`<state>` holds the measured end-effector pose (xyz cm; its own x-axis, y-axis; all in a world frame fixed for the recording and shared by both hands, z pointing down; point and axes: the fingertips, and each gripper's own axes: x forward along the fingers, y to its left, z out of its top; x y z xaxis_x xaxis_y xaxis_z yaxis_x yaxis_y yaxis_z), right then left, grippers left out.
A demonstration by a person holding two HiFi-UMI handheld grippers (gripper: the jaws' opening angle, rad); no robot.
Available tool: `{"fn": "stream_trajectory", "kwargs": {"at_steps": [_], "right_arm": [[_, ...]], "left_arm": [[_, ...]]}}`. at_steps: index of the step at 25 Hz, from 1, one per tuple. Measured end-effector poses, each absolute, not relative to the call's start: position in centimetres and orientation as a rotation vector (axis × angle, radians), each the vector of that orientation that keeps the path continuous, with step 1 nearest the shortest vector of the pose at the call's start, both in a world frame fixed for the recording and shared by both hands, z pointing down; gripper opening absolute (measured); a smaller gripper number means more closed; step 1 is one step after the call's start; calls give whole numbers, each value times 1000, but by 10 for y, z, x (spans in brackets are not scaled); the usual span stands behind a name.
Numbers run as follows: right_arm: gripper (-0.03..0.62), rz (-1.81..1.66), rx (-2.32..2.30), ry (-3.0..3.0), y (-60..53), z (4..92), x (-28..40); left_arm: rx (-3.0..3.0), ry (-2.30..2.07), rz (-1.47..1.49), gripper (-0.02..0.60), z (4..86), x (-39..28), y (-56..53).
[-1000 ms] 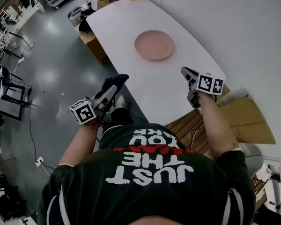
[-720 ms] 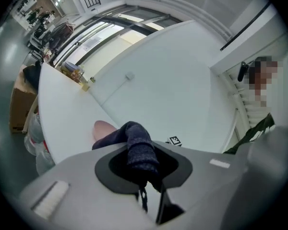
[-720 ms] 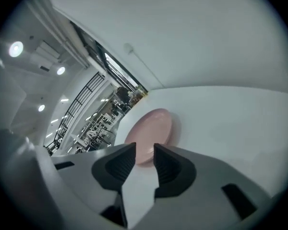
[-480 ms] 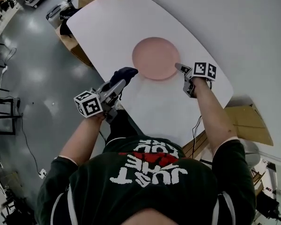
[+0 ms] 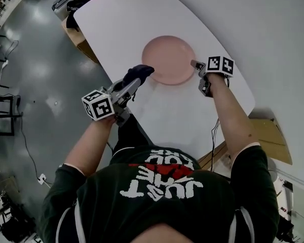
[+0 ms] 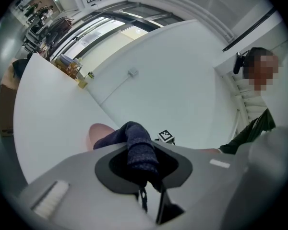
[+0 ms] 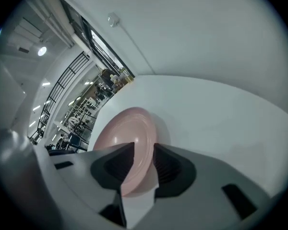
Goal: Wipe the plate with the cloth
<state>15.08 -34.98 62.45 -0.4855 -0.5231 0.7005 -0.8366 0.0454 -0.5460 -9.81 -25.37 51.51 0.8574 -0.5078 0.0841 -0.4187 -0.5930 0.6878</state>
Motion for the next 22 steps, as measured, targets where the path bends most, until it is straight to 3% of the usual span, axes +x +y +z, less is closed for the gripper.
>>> {"fn": "stream_trajectory", "kwargs": {"at_steps": [10, 12, 14, 22], "right_arm": [[124, 1345, 1294, -1884, -345, 655, 147], [61, 1343, 1308, -1872, -343, 662, 144], [47, 1374, 1344, -1879, -345, 662, 142], [35, 1395, 1415, -1894, -346, 659, 139]], "left_arm": [[2304, -665, -119, 75, 518, -88, -255], [2310, -663, -97, 75, 521, -84, -257], [2331, -678, -34, 75, 524, -83, -266], [2450, -866, 709, 75, 565, -58, -356]]}}
